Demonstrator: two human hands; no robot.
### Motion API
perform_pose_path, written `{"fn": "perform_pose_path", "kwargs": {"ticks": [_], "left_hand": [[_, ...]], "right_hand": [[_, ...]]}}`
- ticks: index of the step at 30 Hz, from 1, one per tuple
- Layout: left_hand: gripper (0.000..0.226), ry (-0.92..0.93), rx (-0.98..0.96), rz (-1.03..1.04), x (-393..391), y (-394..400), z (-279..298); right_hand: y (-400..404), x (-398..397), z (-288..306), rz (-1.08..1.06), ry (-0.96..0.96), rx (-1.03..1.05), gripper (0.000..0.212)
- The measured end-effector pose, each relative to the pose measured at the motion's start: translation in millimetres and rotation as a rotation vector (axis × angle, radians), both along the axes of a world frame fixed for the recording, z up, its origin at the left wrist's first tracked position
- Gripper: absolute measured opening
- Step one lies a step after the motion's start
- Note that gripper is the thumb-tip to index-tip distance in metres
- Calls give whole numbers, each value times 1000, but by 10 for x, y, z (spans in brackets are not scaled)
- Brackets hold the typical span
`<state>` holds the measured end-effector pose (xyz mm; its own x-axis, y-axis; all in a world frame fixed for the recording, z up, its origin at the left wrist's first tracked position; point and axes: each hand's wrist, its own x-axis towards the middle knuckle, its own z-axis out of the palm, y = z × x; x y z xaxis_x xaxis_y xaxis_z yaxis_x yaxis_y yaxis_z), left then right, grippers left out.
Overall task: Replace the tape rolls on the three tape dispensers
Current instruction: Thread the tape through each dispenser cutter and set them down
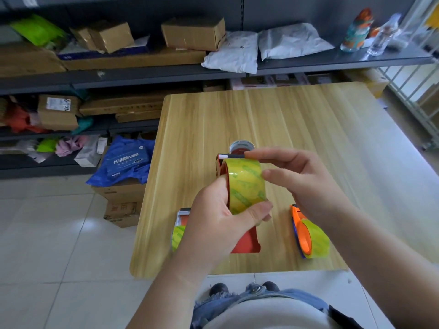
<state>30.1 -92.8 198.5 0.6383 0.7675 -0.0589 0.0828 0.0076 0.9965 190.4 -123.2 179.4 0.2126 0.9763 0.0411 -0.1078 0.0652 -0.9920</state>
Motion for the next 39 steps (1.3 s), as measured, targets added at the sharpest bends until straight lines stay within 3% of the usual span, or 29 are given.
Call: {"fn": "perform_pose_path", "kwargs": {"ticks": [8,11,18,33,39], "left_hand": [[25,54,62,138,57,31,-67],[16,107,70,67,17,59,-82],[26,120,36,16,-20,91,-108],[12,192,123,122,90,100,-240],[16,241,139,136,108,58,-289]], "right_hand": [[15,-142,-110,3,126,-100,42],[8,-176,-123,30,213,-106,45],[3,-274,-120,-44,305,-188,46],[94,-349,-105,-183,412,-355,34],[131,-343,-144,-196,442,-391,31]]}}
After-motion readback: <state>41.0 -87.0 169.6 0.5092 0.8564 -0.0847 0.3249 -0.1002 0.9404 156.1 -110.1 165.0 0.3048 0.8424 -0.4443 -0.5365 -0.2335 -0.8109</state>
